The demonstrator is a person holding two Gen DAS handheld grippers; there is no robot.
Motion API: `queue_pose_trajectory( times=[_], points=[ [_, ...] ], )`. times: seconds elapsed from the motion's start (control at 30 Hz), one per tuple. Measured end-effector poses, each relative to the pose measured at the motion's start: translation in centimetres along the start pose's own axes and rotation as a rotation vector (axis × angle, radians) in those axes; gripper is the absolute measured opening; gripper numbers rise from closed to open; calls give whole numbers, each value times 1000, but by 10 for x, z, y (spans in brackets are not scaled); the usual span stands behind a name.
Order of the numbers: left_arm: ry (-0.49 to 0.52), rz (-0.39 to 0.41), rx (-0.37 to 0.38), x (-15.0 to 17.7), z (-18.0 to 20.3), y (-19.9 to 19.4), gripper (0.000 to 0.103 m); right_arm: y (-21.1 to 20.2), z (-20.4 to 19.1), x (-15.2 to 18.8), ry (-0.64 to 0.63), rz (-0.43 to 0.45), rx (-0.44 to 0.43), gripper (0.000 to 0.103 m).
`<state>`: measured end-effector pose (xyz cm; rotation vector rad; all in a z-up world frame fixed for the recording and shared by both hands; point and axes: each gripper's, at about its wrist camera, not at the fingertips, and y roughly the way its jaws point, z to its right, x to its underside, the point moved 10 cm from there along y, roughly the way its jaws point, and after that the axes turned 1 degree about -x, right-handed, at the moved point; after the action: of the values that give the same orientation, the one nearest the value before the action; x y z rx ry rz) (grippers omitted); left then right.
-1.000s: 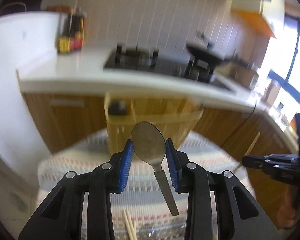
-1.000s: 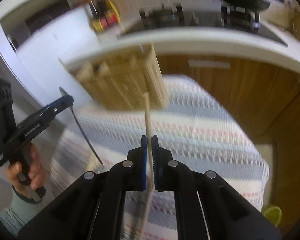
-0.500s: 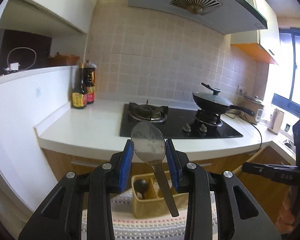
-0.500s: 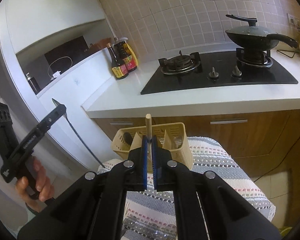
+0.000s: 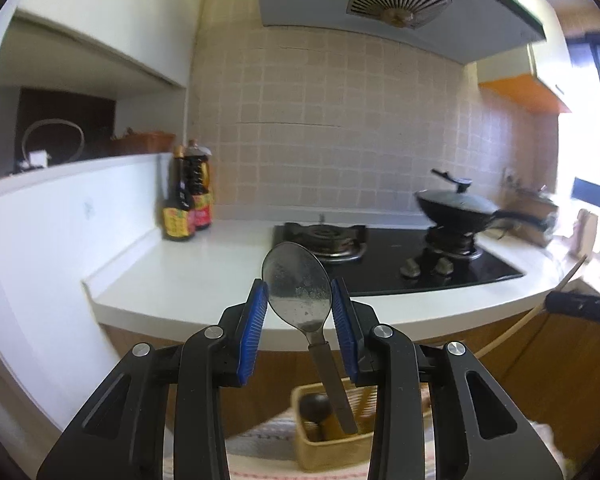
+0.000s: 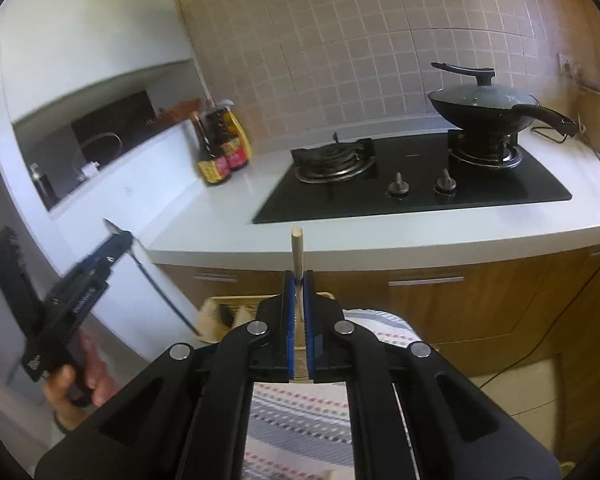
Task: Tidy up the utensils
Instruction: 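Lift the chopstick and clear spoon and carry both over the basket, then open both grippers to drop the chopstick and spoon into the basket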
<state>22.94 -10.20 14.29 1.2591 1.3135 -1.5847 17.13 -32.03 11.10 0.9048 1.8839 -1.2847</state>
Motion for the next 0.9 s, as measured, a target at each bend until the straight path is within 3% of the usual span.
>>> queue_pose_trajectory(
  times=[0.27,0.53,0.63,0.7,0.9],
  points=[
    [71,-16,-51,25,0,29,32,54,11,19,-33,-89,70,3],
    [115,-70,-28,55,7,45,33,79,7,39,-9,-167,13,5],
    [66,-126,47,64,5,45,45,74,6,43,-1,-173,-15,24],
    [31,-140,73,67,0,38,49,65,4,45,-3,-157,-17,51],
    [-44,-188,146,69,-10,5,51,36,-3,57,-20,-166,-5,51]
  ],
)
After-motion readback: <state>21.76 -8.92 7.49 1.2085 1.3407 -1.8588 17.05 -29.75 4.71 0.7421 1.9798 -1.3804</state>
